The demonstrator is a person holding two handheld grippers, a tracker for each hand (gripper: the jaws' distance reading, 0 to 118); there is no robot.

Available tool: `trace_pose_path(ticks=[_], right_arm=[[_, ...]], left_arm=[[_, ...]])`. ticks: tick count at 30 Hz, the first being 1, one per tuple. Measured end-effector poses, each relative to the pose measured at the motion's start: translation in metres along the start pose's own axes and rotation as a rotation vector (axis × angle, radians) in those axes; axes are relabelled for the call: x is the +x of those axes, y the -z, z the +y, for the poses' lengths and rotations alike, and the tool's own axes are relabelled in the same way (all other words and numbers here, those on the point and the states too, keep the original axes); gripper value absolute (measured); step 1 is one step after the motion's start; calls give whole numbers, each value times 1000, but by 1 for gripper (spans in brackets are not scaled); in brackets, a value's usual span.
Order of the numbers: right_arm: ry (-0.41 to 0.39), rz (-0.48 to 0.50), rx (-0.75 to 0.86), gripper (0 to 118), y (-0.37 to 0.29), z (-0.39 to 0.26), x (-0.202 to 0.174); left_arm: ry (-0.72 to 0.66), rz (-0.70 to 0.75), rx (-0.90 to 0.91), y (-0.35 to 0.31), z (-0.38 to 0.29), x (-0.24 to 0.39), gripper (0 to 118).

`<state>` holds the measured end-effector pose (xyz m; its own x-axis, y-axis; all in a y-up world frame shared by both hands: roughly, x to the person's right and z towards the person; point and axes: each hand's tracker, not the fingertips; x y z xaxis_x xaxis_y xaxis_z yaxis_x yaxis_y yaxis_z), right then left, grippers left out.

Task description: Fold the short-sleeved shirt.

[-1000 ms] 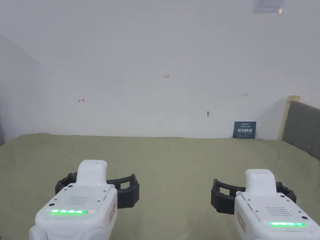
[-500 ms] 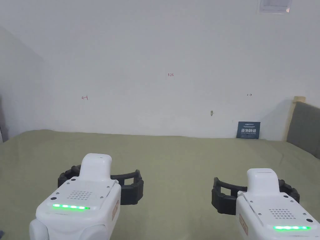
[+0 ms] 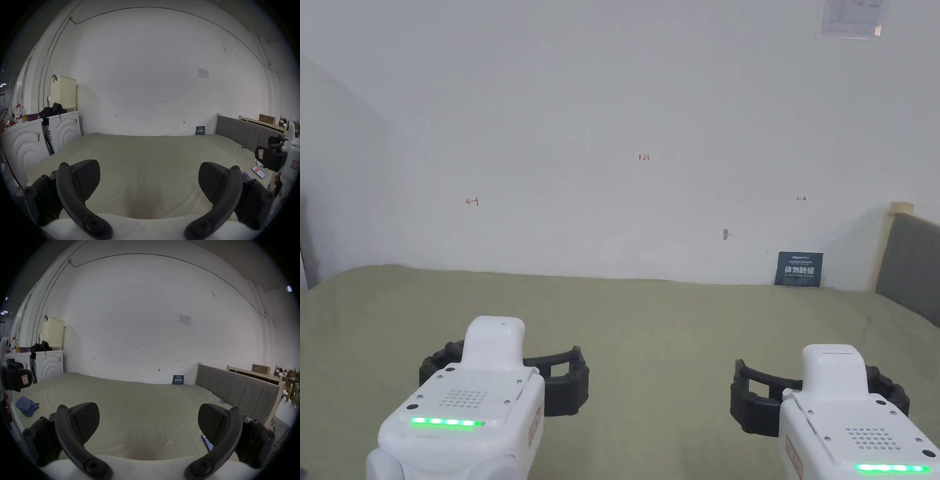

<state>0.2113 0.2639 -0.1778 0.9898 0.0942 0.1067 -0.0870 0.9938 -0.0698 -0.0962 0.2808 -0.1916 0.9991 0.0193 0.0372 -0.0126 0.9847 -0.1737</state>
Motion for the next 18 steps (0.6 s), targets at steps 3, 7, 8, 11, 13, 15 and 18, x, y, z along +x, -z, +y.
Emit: trace_pose_path(ticks=[3, 7, 8, 11, 13, 15, 18], right_arm=[[3, 12, -3, 118, 1, 2, 2], [35, 34, 0, 118, 3, 2, 4], [47, 54, -16, 118, 4, 4, 5], [136, 122, -14, 118, 7, 6, 9], [145, 115, 5, 118, 6, 7, 9], [112, 70, 37, 118, 4, 6, 3], [74, 58, 26, 118, 8, 8, -1]], left_arm=[[-18, 3, 1, 4, 4, -1, 118], [-16, -2, 11, 0, 6, 0, 118], [-13, 1, 8, 0, 5, 0, 118], [-15, -6, 5, -1, 5, 0, 118], [-18, -5, 3, -3, 7, 1, 118], [-17, -2, 9, -2, 8, 0, 118], [-18, -3, 12, 0, 8, -3, 118]])
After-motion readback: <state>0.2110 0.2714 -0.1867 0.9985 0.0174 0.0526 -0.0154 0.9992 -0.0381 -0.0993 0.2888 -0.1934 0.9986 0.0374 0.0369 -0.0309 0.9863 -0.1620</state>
